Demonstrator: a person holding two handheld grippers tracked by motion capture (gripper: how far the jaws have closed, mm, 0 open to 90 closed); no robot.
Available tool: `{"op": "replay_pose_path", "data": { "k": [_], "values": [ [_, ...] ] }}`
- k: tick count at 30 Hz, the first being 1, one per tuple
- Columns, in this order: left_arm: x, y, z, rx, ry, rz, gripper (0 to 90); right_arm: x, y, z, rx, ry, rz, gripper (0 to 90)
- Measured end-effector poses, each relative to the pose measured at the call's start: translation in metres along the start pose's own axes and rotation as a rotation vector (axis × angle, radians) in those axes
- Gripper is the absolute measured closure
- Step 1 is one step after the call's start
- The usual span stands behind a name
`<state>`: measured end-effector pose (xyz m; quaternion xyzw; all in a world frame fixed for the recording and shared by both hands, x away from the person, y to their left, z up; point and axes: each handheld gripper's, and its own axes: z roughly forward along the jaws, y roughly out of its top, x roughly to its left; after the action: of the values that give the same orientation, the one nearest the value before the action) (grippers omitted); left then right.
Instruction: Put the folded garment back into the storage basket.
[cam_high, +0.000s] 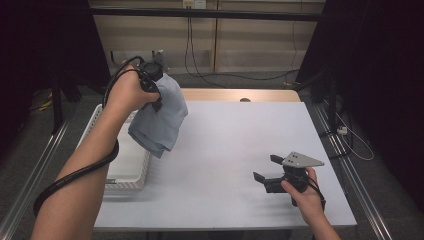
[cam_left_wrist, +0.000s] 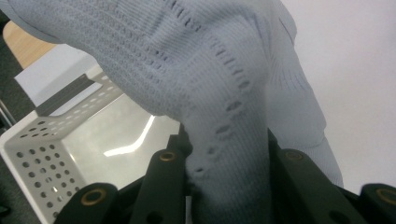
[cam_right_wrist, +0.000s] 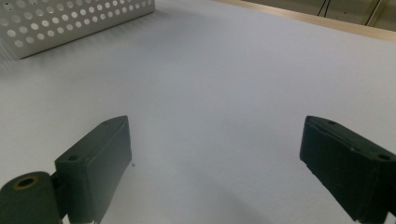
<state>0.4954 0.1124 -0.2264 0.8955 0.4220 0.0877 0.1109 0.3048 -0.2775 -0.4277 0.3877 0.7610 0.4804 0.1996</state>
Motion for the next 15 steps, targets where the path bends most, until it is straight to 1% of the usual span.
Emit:
{"op": "replay_pose_path", "data": {
  "k": [4,6,8,10,13,15],
  "values": [
    [0.004,0.000,-0.001,0.007,0.013,-0.003,73.1,0.000,0.000,0.000,0.002,0.000,0.001,8.9],
    [0.006,0.001,0.000,0.004,0.008,-0.008,73.1,0.000,0.000,0.000,0.002,-0.001,0.001,8.9],
    [0.008,0.001,0.000,0.007,0.007,-0.004,73.1,0.000,0.000,0.000,0.002,-0.001,-0.001,8.9],
    [0.009,0.001,0.001,0.011,0.011,-0.006,73.1,0.000,0.000,0.000,0.001,0.000,0.000,8.9],
    [0.013,0.001,0.000,0.001,0.018,-0.019,73.1,-0.001,0.000,-0.001,0.001,-0.003,0.005,9.0],
    [0.015,0.001,0.000,-0.003,0.023,-0.019,73.1,-0.001,0.000,-0.001,0.000,-0.005,0.004,8.9]
  ]
}}
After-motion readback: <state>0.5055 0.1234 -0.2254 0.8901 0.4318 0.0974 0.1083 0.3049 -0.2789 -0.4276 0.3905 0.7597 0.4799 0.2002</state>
